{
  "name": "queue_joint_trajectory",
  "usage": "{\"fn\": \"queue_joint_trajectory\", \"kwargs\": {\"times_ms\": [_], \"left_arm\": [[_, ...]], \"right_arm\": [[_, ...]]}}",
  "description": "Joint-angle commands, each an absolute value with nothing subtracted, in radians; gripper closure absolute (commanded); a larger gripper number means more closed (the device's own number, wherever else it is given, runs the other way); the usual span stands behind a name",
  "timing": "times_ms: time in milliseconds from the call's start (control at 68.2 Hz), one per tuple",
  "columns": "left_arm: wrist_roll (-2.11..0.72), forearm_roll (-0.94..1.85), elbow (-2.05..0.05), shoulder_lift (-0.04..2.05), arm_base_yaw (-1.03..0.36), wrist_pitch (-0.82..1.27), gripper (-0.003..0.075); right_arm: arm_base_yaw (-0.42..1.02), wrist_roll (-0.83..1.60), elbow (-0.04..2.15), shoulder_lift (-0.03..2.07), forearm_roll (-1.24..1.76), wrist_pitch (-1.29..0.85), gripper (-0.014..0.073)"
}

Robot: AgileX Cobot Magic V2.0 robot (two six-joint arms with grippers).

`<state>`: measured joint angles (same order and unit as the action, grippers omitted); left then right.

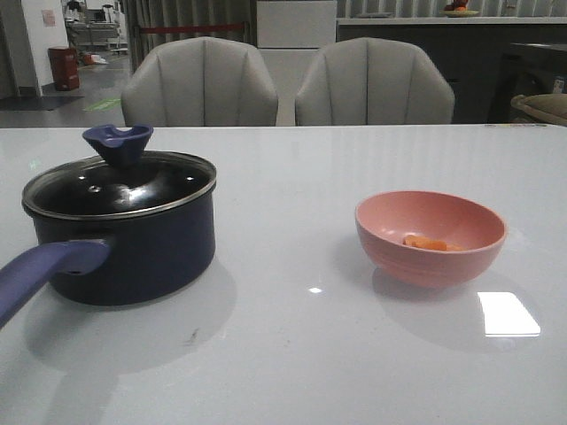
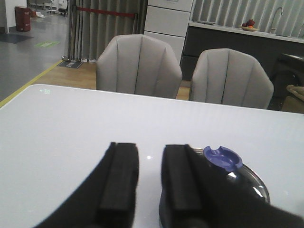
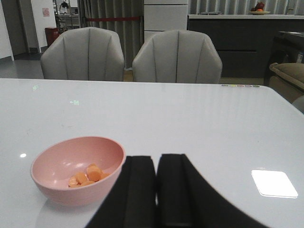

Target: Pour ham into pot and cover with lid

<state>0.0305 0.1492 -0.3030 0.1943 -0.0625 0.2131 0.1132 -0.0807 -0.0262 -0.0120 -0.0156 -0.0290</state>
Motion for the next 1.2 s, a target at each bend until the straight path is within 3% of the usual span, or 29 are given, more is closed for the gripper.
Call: {"fn": "queue_joint_trajectory", "kwargs": {"times_ms": [0, 103, 176, 440, 880, 1188], "left_arm": [[0.041, 0.145, -0.333, 0.213, -0.063, 0.145, 0.0250], [0.041, 0.144, -0.333, 0.213, -0.063, 0.146, 0.0071], [0.041, 0.144, -0.333, 0.217, -0.063, 0.146, 0.0017], [0.041, 0.144, -0.454, 0.359, -0.063, 0.332, 0.0053], [0.041, 0.167, -0.848, 0.832, -0.067, 0.598, 0.0064], [0.054, 0.171, -1.019, 1.136, -0.222, 0.629, 0.0064]], "right_arm": [[0.107, -0.073, -0.022, -0.030, -0.015, 0.050, 0.0435], [0.107, -0.073, -0.022, -0.030, -0.015, 0.050, 0.0435], [0.107, -0.073, -0.022, -0.030, -0.015, 0.050, 0.0435], [0.107, -0.073, -0.022, -0.030, -0.015, 0.050, 0.0435], [0.107, -0.073, -0.022, -0.030, -0.015, 0.050, 0.0435], [0.107, -0.073, -0.022, -0.030, -0.015, 0.050, 0.0435]]}}
